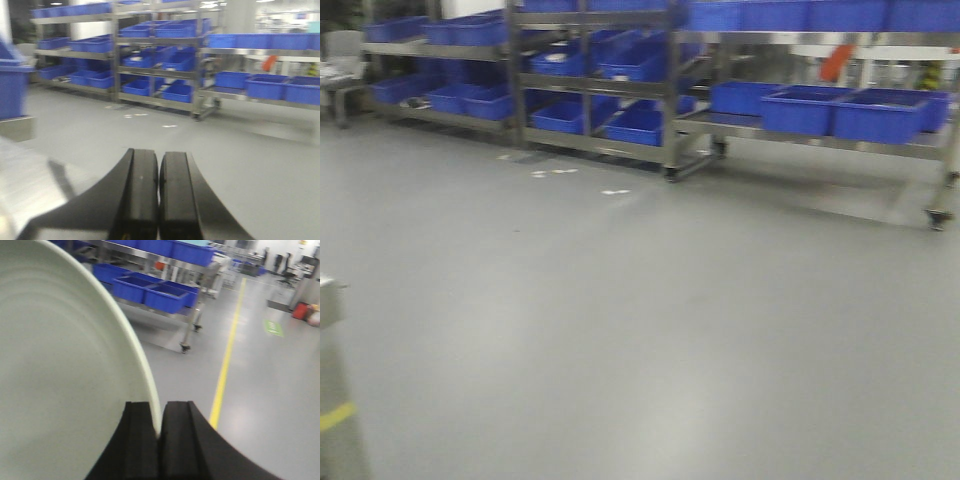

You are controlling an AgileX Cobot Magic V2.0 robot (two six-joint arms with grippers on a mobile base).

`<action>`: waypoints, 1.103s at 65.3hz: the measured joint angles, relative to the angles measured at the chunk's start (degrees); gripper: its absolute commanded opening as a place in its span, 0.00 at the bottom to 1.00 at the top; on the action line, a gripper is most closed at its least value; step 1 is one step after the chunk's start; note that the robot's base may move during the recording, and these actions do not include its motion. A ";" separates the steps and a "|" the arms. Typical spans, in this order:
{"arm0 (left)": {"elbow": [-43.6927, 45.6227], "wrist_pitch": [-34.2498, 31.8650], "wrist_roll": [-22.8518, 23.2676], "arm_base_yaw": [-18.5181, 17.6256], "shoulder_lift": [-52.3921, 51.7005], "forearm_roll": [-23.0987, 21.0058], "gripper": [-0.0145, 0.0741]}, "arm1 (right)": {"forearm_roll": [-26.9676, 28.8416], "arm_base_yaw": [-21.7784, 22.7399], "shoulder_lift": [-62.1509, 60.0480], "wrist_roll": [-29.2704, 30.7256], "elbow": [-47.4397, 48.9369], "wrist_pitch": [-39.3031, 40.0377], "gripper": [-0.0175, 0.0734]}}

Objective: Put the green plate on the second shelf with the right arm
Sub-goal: 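Drive the base across the floor toward the blue-bin shelf rack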

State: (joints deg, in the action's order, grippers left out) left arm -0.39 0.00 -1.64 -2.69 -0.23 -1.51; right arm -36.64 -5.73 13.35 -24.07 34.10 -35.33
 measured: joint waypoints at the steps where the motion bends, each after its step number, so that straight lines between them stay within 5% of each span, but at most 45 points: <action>1: 0.00 0.00 0.00 0.00 0.00 0.00 0.31 | 0.00 0.00 0.00 0.00 0.00 0.00 0.25; 72: 0.00 0.00 0.00 0.00 0.00 0.00 0.31 | -0.11 0.00 0.00 0.00 0.00 0.00 0.25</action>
State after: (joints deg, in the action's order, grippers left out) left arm -0.39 0.00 -1.64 -2.69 -0.23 -1.51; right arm -36.75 -5.73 13.35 -24.07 34.10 -35.33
